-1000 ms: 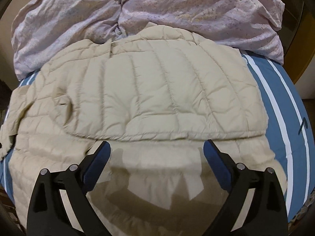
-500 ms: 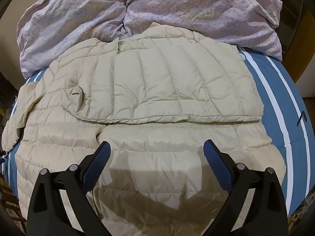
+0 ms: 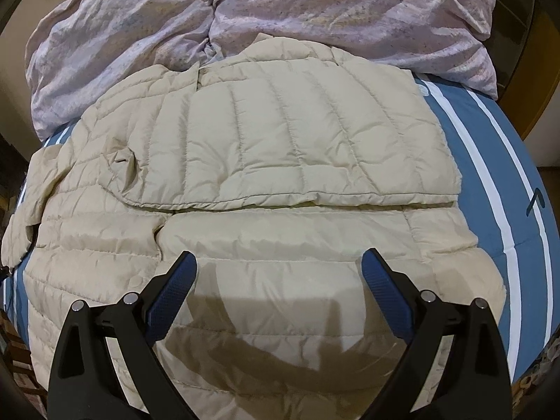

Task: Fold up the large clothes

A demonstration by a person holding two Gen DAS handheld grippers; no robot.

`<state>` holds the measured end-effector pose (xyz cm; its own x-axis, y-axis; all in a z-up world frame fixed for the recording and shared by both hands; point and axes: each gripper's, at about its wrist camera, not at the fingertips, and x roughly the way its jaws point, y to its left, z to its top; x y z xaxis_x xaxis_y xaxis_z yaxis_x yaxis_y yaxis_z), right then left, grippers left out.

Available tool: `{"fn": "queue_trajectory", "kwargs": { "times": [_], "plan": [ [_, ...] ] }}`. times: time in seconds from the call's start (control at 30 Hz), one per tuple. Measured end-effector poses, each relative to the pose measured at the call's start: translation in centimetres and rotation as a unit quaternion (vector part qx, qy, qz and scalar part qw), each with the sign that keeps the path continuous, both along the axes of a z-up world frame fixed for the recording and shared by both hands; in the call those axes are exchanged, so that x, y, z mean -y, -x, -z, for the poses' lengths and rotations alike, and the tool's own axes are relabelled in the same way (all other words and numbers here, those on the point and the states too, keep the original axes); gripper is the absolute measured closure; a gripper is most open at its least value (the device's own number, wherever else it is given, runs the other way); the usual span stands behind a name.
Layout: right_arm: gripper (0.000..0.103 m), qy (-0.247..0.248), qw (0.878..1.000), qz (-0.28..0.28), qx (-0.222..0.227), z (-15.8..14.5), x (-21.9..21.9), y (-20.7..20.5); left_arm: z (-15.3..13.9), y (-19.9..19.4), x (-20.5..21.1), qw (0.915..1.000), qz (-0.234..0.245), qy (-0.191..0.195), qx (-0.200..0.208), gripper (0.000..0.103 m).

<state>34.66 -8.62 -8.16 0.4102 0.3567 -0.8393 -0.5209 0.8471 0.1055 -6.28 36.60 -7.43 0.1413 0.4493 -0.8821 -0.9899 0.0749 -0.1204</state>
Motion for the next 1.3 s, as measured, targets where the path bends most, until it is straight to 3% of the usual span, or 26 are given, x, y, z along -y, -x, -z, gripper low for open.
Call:
{"fn": "queue_trajectory", "kwargs": {
  "times": [0.23, 0.47, 0.67, 0.9, 1.3],
  "plan": [
    [0.006, -0.003, 1.0, 0.001, -0.006, 0.2, 0.0, -0.4, -3.7, -2.2, 1.3, 0.9967, 0.047, -0.052, 0.041, 0.097],
    [0.006, -0.009, 1.0, -0.01, -0.01, 0.2, -0.8, -0.3, -8.2, -8.4, 4.1, 0.9805, 0.144, -0.093, 0.096, 0.097],
    [0.006, -0.025, 1.0, -0.009, -0.014, -0.2, -0.5, -0.4, -10.0, -15.1, 7.9, 0.96, 0.225, -0.088, 0.141, 0.097],
    [0.006, -0.038, 0.999, -0.008, -0.02, -0.5, -0.3, -1.0, -10.0, -21.5, 12.2, 0.9361, 0.303, -0.061, 0.168, 0.097],
    [0.006, -0.05, 0.998, -0.008, -0.027, -0.7, -0.7, -2.0, -8.9, -30.1, 20.7, 0.8824, 0.428, -0.01, 0.196, 0.097]
  ]
}}
